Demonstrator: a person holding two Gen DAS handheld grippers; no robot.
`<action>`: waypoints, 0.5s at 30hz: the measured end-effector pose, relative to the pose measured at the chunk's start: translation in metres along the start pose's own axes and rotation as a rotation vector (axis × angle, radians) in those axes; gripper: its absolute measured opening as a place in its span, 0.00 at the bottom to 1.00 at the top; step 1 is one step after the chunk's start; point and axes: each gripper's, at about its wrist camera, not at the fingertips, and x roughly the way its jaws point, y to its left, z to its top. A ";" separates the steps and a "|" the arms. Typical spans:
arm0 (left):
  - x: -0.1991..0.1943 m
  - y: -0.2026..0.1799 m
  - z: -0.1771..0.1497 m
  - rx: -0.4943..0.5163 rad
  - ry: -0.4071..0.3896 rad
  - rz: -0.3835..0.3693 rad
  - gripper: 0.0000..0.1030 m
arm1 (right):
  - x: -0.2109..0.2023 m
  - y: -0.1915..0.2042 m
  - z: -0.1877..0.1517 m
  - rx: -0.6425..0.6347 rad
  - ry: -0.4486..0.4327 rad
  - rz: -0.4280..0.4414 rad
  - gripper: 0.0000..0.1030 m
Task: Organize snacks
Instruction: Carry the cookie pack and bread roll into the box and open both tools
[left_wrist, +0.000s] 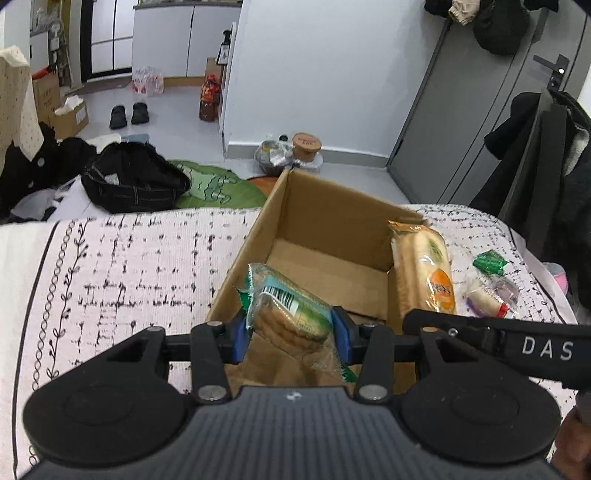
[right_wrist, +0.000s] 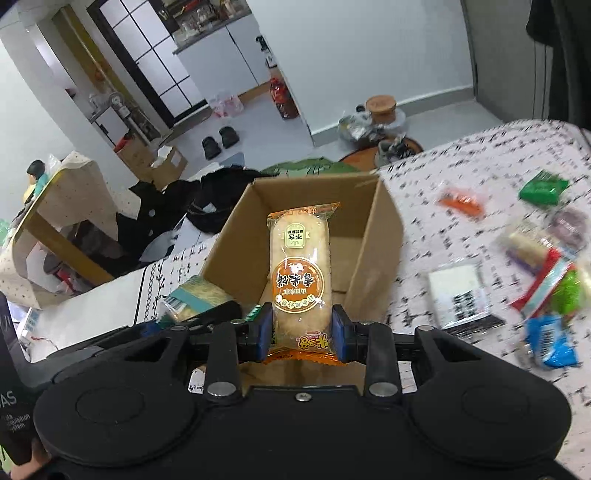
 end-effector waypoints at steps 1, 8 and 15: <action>0.002 0.001 -0.002 -0.003 0.004 0.005 0.43 | 0.003 0.002 -0.001 0.004 0.007 0.005 0.31; 0.005 0.010 -0.006 -0.039 0.034 0.019 0.43 | 0.011 0.010 -0.008 -0.029 0.049 -0.010 0.32; -0.005 0.007 -0.017 -0.066 0.066 -0.002 0.46 | 0.005 0.007 -0.012 -0.053 0.080 -0.013 0.34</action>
